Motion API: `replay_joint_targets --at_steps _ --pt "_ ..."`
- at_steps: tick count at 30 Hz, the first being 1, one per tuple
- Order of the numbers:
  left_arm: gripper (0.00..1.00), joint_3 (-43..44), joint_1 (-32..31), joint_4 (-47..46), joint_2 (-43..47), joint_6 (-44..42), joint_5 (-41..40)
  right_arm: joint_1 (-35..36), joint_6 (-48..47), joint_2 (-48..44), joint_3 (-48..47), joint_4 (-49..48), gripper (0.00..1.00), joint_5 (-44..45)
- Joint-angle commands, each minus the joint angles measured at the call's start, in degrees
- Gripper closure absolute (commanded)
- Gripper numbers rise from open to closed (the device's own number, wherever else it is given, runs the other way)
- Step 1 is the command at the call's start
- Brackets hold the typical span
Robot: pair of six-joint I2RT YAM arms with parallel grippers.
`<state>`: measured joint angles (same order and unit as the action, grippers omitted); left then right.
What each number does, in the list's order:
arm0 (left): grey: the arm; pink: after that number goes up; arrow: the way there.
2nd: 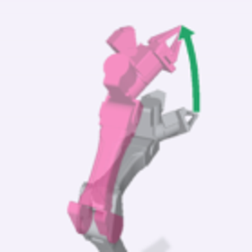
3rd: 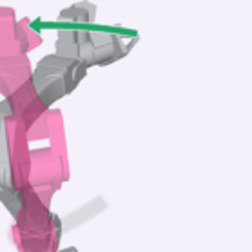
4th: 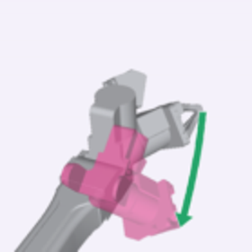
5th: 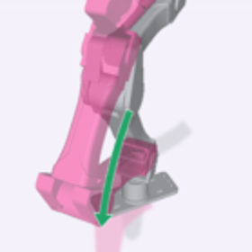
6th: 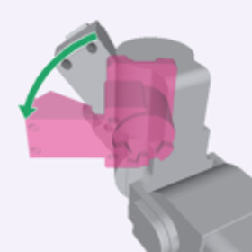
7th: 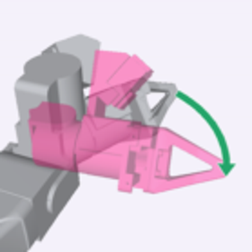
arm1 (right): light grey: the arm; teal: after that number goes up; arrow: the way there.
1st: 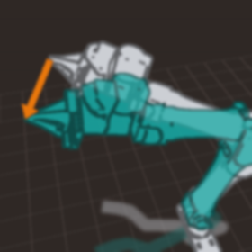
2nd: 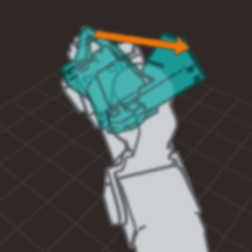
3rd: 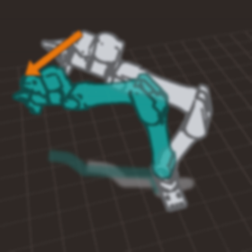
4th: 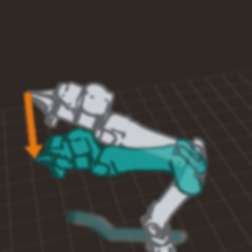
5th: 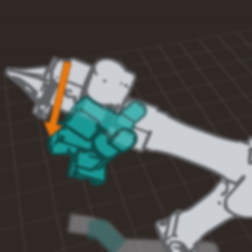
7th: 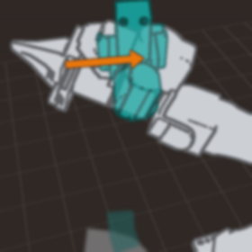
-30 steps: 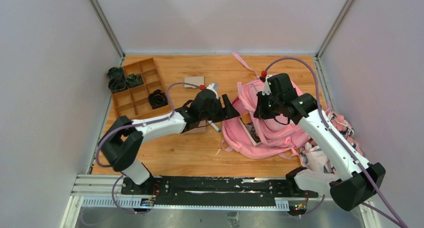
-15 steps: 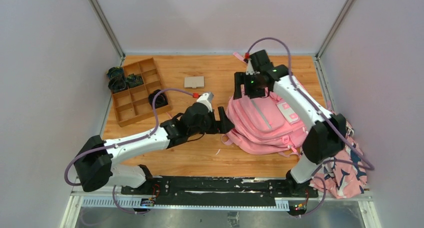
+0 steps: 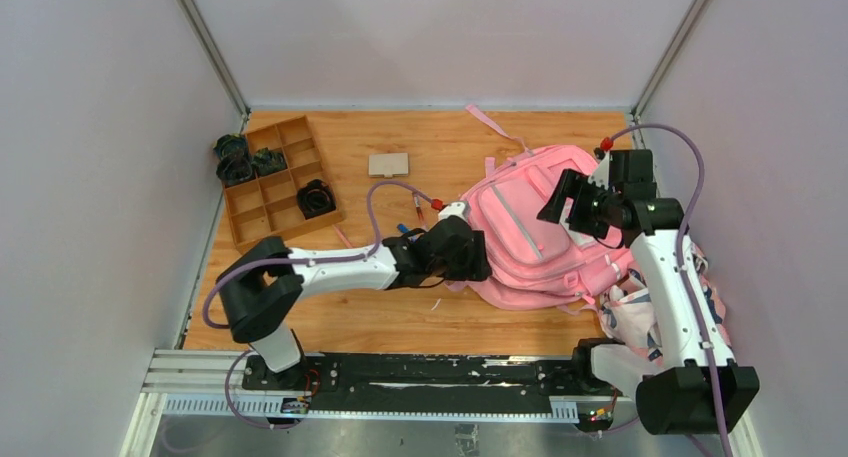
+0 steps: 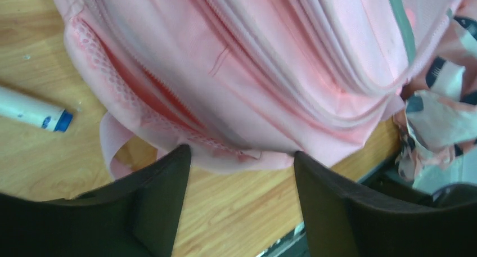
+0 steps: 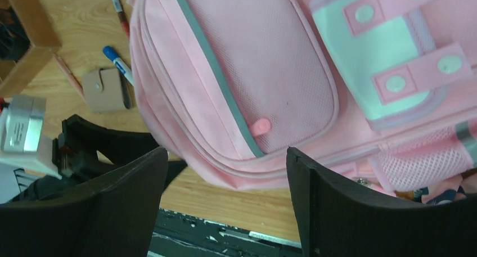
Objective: Pack the student bag
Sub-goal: Adjust the student bag at the center of the board.
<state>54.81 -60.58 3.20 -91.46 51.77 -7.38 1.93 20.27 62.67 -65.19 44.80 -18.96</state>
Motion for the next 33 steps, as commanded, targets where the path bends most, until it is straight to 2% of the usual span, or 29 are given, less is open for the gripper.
replay_joint_targets --at_steps 1,5,6,11,14,17,19,20,22,23,24,26,28,32,33 --pt "0.4 6.82 0.11 0.97 -6.91 -0.38 -4.8 -1.19 -0.31 -3.66 3.61 3.7 0.19 1.05" --pt "0.97 10.3 4.32 2.45 -9.33 -2.68 -5.29 -1.14 -3.06 -4.94 4.71 8.35 0.18 2.8" --pt "1.0 10.64 6.14 1.93 -9.3 -3.09 -4.78 -1.14 -3.28 -5.58 5.51 8.73 0.18 3.89" --pt "1.0 15.54 14.06 -0.3 -10.84 -6.92 -1.13 -1.14 -3.65 -7.84 9.37 9.33 0.19 6.01" --pt "1.0 24.88 15.25 6.04 -14.86 -11.54 -0.85 -1.15 -2.49 -8.24 11.18 9.77 0.2 6.41" --pt "0.98 29.14 15.23 8.55 -15.65 -13.95 -0.3 -1.14 1.23 -8.16 13.61 9.7 0.23 6.81" --pt "0.91 27.82 15.22 7.33 -13.65 -14.34 1.59 -1.19 3.32 -7.7 15.27 9.59 0.25 8.21" --pt "0.84 26.59 15.22 7.07 -12.32 -14.31 2.71 -1.17 4.08 -7.32 16.08 9.3 0.26 8.65" --pt "0.57 23.24 15.03 6.66 -8.99 -14.2 5.06 -1.18 5.09 -6.42 18.33 7.31 0.27 7.07" --pt "0.46 21.01 14.78 6.48 -6.8 -13.97 5.6 -1.16 5.69 -5.78 19.29 5.4 0.28 4.2" --pt "0.4 18.68 14.33 6.16 -4.53 -13.74 5.79 -1.18 6.77 -4.96 20.3 3.44 0.28 -1.0" --pt "0.36 13.52 12.93 6.06 0.25 -13.28 5.3 -0.46 10.19 -2.83 23.08 -2.69 0.34 -11.31" --pt "0.36 9.47 11.63 7.79 5.09 -11.35 5.25 2.04 16.65 -0.73 26.34 -12.64 0.41 -16.56" --pt "0.35 1.52 8.38 9.98 16.01 -7.63 3.14 6.01 24.1 4.5 26.89 -24.83 0.6 -15.78" --pt "0.35 -0.7 7.5 9.77 18.14 -6.92 1.83 6.06 24.23 6.02 25.89 -26.47 0.71 -13.98"
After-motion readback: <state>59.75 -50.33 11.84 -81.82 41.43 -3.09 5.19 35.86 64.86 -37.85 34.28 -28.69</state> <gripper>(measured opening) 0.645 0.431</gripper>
